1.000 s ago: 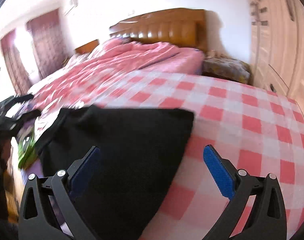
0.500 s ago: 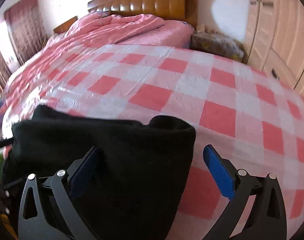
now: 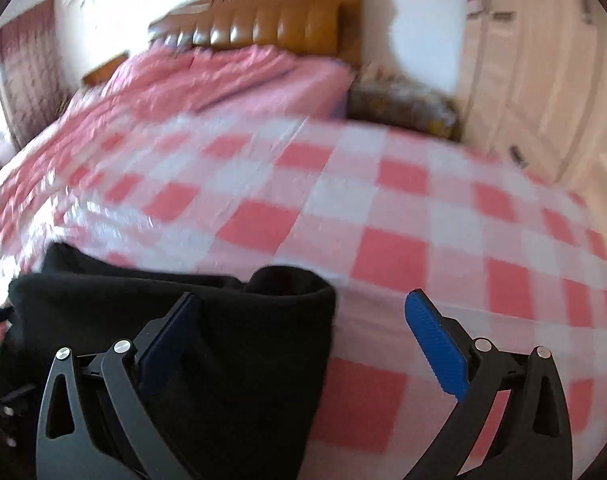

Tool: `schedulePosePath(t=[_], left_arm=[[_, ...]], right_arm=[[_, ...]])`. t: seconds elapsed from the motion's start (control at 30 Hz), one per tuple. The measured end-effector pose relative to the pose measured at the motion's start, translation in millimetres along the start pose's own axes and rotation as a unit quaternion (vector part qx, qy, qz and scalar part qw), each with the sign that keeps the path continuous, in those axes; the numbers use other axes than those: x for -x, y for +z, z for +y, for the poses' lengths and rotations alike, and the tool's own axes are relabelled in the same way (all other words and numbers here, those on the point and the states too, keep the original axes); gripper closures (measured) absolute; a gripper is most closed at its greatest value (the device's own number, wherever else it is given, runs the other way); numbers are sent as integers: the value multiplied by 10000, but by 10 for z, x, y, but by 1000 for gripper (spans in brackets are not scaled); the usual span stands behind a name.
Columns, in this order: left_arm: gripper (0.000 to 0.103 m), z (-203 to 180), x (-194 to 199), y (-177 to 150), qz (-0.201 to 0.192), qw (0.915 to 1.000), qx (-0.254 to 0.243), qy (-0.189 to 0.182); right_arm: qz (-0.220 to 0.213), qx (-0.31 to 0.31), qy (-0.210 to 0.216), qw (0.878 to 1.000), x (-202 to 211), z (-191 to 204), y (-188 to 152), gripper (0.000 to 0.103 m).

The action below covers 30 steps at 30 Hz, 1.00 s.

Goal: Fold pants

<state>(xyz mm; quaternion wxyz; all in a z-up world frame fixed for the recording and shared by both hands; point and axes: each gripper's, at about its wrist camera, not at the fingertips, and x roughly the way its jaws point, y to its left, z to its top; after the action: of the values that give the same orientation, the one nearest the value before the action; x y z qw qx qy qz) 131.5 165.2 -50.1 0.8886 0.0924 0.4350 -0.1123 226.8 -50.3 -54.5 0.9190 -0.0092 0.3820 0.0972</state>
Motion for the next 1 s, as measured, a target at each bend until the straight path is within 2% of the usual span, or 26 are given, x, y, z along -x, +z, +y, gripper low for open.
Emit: schedulePosePath(t=[0.07,0.23,0.33,0.4,0.47,0.57,0.7,0.77,0.83,0.9,1.0], left_arm=[[1,1,-1,0,-1,10000,-1,10],[1,-10,1,-9,-14,10000,6,48],[1,-13,2,-6,6,10000,6,63],[1,-11,0,-8,2,10000,6,67],[1,-13,-5,-6,10,10000,4,70],[1,-11,-2,-13,4,10000,4,74],[1,-4,0,-15,-10,10000,17,72],[1,-3,-5,-15,-25,10000,24,87],[1,-1,-4,-24,-49,9999,25,96],[1,-3,-4,-28,-88,9999,26,97],[1,-16,7,-29,-122,9999,-17,100]], right_arm=[[-228,-12,300,9993,279,36,-63,5],[-32,574,665,9961,560,283,-420,5],[347,683,538,9956,455,350,-661,5],[254,378,675,9967,453,271,-748,5],[364,107,759,9964,469,206,-768,5],[167,118,677,9975,707,262,-815,5],[16,531,1017,9934,1022,541,-1039,5],[118,721,968,9926,1018,652,-1193,5],[-8,499,1032,9934,1005,609,-1269,4],[30,307,1216,9921,969,538,-1284,4],[47,349,1151,9927,988,554,-1266,4]])
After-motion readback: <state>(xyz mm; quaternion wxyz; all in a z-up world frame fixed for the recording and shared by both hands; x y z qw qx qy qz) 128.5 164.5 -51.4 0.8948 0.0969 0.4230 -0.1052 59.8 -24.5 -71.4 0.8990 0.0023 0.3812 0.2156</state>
